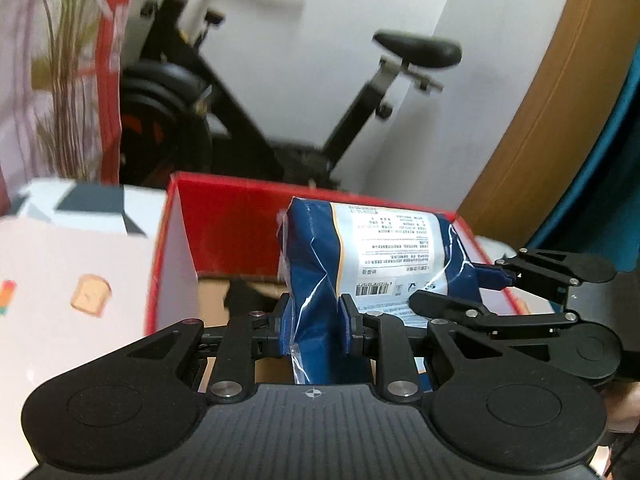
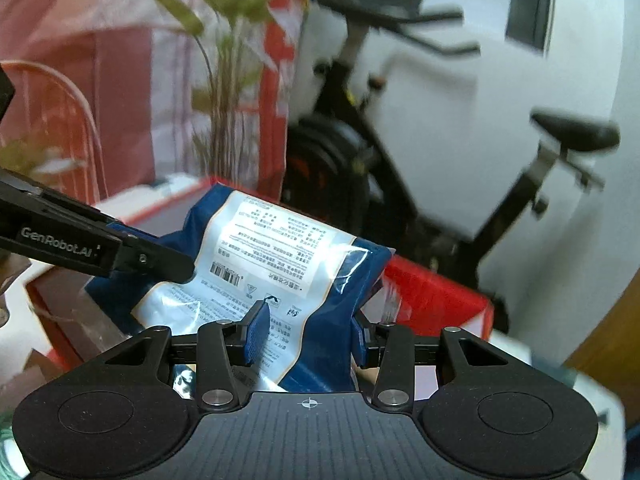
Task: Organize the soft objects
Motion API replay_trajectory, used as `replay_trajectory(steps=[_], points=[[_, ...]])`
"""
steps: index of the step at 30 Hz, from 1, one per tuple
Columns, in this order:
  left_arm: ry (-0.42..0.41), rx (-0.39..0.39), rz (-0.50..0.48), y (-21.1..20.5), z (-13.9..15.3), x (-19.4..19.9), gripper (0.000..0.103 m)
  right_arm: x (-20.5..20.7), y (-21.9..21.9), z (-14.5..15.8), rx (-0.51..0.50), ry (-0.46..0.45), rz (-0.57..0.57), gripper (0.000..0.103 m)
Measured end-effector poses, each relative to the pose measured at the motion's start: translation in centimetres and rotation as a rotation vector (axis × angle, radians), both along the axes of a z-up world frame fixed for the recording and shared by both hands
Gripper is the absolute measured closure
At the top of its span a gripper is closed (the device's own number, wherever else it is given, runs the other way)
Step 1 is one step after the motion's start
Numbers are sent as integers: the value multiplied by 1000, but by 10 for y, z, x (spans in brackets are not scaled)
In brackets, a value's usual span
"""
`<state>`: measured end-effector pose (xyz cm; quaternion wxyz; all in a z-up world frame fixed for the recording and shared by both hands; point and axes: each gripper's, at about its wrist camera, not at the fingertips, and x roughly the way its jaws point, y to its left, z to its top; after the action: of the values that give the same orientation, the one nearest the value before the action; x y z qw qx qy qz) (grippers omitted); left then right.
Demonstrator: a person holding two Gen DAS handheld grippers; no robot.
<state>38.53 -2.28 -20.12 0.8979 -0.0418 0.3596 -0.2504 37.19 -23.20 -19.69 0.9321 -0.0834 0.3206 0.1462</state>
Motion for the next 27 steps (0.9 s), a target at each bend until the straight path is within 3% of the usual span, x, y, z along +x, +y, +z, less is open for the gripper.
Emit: replay_trajectory(steps=[5, 11, 16, 22, 24, 27], points=[[31, 37, -35, -8, -14, 8, 78, 17, -5, -17, 17, 102, -44, 64], [52, 45, -9, -7, -22, 12, 78, 37, -16, -28, 51, 241, -164, 62], [-32, 104, -2, -9, -17, 2, 77, 34, -30, -26, 102, 224, -245, 60], [-58, 120, 50, 0, -5, -4, 77, 19, -31, -12, 127, 184, -248, 47], [-69, 123, 60, 2, 1, -9, 72, 13, -28, -5, 137, 175, -237, 41], [-96, 109, 68, 6, 12, -21, 46, 0, -22, 7, 127, 131, -242, 22]])
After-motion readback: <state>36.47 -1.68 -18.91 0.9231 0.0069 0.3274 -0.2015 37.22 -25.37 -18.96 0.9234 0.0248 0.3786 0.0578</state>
